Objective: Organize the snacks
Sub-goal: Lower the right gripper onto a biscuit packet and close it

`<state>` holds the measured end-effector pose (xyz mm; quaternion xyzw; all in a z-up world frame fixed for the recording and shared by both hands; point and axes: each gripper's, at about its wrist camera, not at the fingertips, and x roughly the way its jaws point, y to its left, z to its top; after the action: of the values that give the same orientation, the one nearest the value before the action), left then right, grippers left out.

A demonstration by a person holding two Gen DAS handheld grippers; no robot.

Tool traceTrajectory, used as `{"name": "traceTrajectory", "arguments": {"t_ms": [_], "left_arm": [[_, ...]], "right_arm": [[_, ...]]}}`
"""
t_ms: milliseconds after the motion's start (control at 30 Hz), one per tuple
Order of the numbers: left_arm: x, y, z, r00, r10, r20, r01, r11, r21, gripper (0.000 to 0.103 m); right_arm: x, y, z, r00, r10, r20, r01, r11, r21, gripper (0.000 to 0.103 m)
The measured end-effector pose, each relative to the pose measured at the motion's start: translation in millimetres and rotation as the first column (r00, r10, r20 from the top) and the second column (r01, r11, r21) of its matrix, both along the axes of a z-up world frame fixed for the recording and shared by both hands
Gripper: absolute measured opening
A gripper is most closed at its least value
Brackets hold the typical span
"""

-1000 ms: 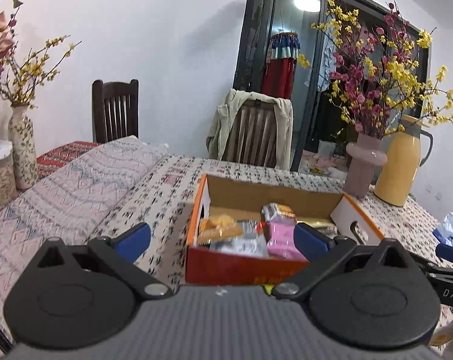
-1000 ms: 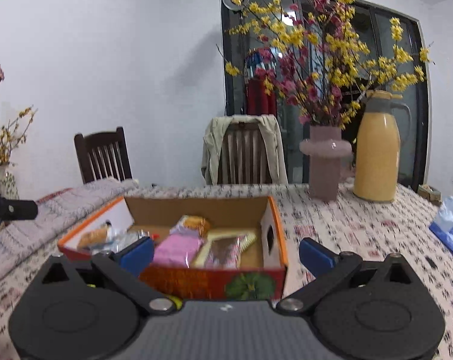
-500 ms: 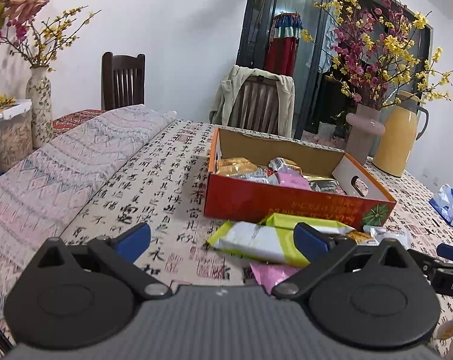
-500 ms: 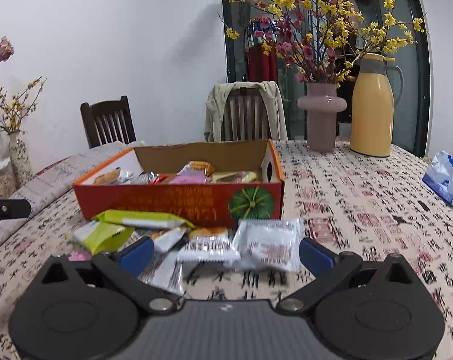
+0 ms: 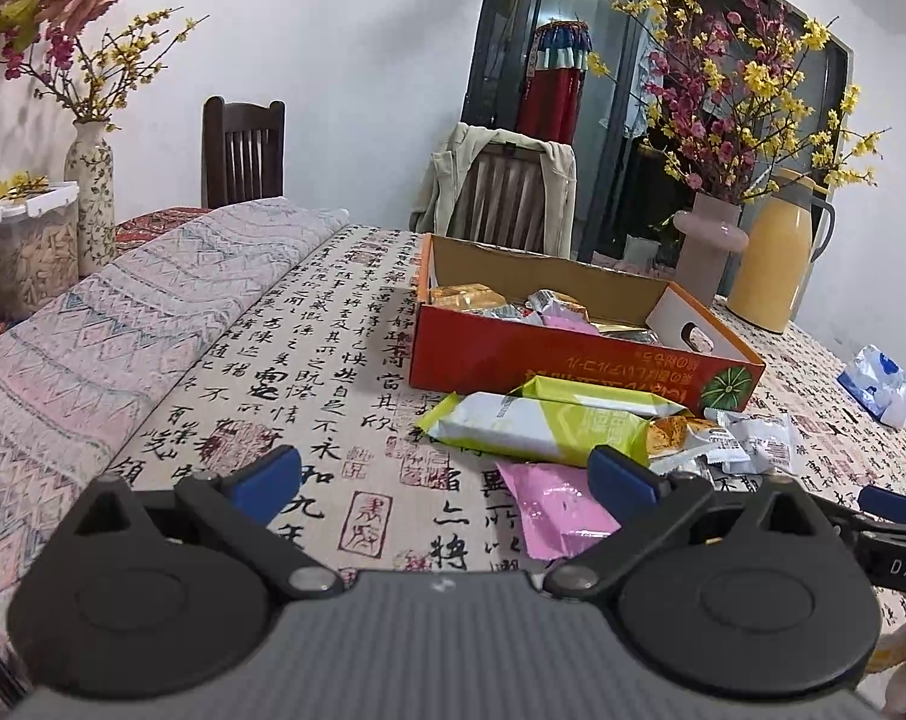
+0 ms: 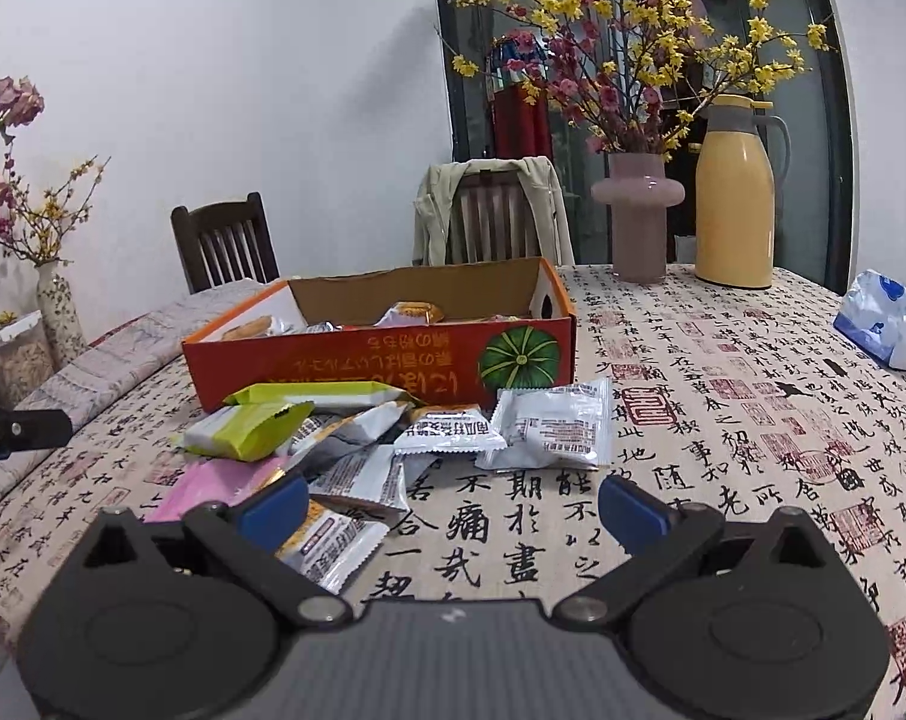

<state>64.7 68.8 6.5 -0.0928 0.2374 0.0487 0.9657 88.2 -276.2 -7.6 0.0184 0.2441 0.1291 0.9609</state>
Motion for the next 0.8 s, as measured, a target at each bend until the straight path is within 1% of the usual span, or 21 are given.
{"name": "traceTrajectory", "arguments": {"t_ms": [200, 400, 500, 700, 800], "left_arm": [[-10.2, 3.2, -0.8, 1.000, 0.004, 0.000, -0.004, 1.000, 0.001, 0.103], [-10.5, 4.6, -2.3, 1.000, 0.003, -0.008, -0.003, 1.000, 0.001, 0.103], [-9.5, 4.6, -2.7, 1.000, 0.005, -0.010, -0.005, 1.000, -0.001, 0.103], [-9.6, 7.7, -4.3, 1.000, 0.009, -0.012, -0.009, 1.000, -0.005, 0.103], [-9.6, 11.3, -5.7, 1.000, 0.017, -0.015, -0.017, 1.000, -0.009, 0.103]], "right_arm": [[-6.0, 2.7, -3.4, 1.000, 0.010, -0.020, -0.010, 1.000, -0.003, 0.103], [-3.8, 17.8, -9.4, 0.998, 0.046, -0.049, -0.047, 0.999, -0.023, 0.103], [2.7, 28.0, -10.5, 0.996, 0.055, -0.063, -0.057, 0.998, -0.032, 0.103], [20.4, 51.5, -7.3, 0.993, 0.085, -0.080, -0.086, 0.996, -0.007, 0.103], [31.1, 63.4, -10.3, 0.991, 0.081, -0.108, -0.082, 0.997, -0.004, 0.103]]}}
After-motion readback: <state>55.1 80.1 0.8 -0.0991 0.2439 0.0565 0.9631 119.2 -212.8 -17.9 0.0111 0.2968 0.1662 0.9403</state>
